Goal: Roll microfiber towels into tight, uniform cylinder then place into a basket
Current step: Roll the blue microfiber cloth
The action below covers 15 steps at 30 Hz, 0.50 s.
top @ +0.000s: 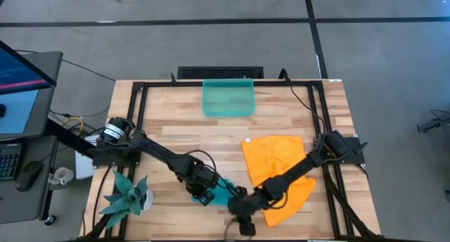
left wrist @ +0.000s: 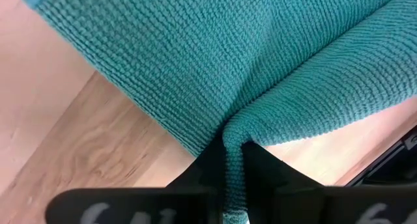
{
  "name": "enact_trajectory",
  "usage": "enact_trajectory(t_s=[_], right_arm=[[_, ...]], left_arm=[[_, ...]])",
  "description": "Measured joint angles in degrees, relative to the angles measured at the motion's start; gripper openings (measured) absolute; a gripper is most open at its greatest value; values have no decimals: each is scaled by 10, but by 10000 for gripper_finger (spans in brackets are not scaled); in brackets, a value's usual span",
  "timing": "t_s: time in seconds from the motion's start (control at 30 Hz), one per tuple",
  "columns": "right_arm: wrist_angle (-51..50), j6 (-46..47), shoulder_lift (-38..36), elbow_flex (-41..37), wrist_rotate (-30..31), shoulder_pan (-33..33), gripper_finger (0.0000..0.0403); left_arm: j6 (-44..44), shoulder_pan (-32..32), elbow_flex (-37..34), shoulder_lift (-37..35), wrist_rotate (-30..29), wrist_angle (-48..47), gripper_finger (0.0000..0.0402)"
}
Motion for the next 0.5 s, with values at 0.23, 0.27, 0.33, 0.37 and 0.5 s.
enact_trajectory(t_s=[0.23, 0.27, 0.33, 0.37, 0.5], right_arm=[[79, -127, 2, 1, 144, 10, 112], [79, -130, 2, 1, 160, 8, 110], [71, -131, 2, 1, 187, 4, 105], [71, -131, 2, 1, 194, 1, 102], [58, -126, 13, 2, 197, -10, 94]], left_arm=[[3, 0, 0, 0, 0, 1, 20], [3, 0, 0, 0, 0, 1, 20], [3, 0, 0, 0, 0, 2, 20], [3, 0, 0, 0, 0, 2, 20], [3, 0, 0, 0, 1, 2, 20]])
